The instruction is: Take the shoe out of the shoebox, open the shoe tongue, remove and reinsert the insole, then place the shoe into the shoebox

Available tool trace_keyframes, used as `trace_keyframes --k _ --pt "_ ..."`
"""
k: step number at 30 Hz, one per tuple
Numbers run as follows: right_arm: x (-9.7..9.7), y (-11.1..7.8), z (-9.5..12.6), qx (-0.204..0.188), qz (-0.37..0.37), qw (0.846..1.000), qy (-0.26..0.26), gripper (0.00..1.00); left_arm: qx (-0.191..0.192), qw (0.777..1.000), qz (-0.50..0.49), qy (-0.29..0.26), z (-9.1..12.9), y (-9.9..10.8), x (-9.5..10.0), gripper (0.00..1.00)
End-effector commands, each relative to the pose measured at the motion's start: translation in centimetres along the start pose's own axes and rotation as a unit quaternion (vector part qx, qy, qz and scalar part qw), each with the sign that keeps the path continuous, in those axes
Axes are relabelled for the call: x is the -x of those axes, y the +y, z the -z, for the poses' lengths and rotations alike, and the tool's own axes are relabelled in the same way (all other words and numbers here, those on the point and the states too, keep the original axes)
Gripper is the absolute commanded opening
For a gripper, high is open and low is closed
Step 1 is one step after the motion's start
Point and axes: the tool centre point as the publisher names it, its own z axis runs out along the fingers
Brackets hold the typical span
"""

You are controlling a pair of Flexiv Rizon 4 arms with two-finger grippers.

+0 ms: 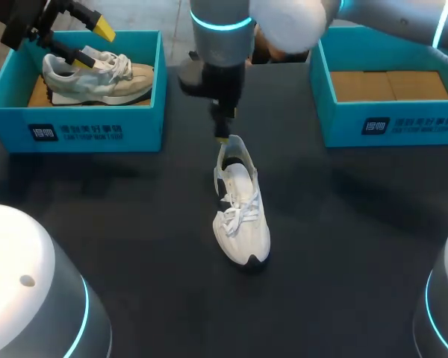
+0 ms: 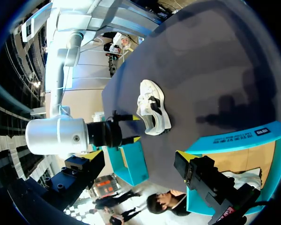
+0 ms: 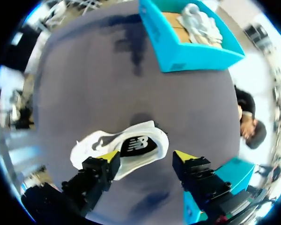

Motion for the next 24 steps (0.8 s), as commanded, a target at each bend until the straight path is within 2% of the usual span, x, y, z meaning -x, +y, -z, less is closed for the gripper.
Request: trace_keyframes --k 1,4,10,13,20,24 --pt "-0.6 -1.7 -1.4 0.054 0.057 0.997 -0.023 0.74 0.001 1.000 0.000 0.002 0.0 -0.1 0.1 1.00" --pt "-0.3 -2.1 -2.6 0.059 0.059 0.996 -0.027 0.67 0.001 1.000 0.000 0.002 0.0 -0.1 0.1 1.00" --pt "0.4 -2.3 -4.8 0.063 0.065 0.996 -0.027 0.67 0.001 1.000 0.000 0.002 0.0 -0.1 0.1 1.00" --pt "0.9 -2.3 -5.1 0.070 0.064 0.995 -0.030 0.67 0.001 1.000 0.000 0.002 0.0 -0.1 0.1 1.00" --pt "1.8 -1.9 -5.3 0.071 0.070 0.995 -0.032 0.60 0.001 1.000 0.000 0.002 0.0 -0.1 0.1 1.00" --pt "2.3 -0.9 -6.2 0.069 0.080 0.994 -0.026 0.62 0.001 1.000 0.000 0.002 0.0 -0.1 0.1 1.00"
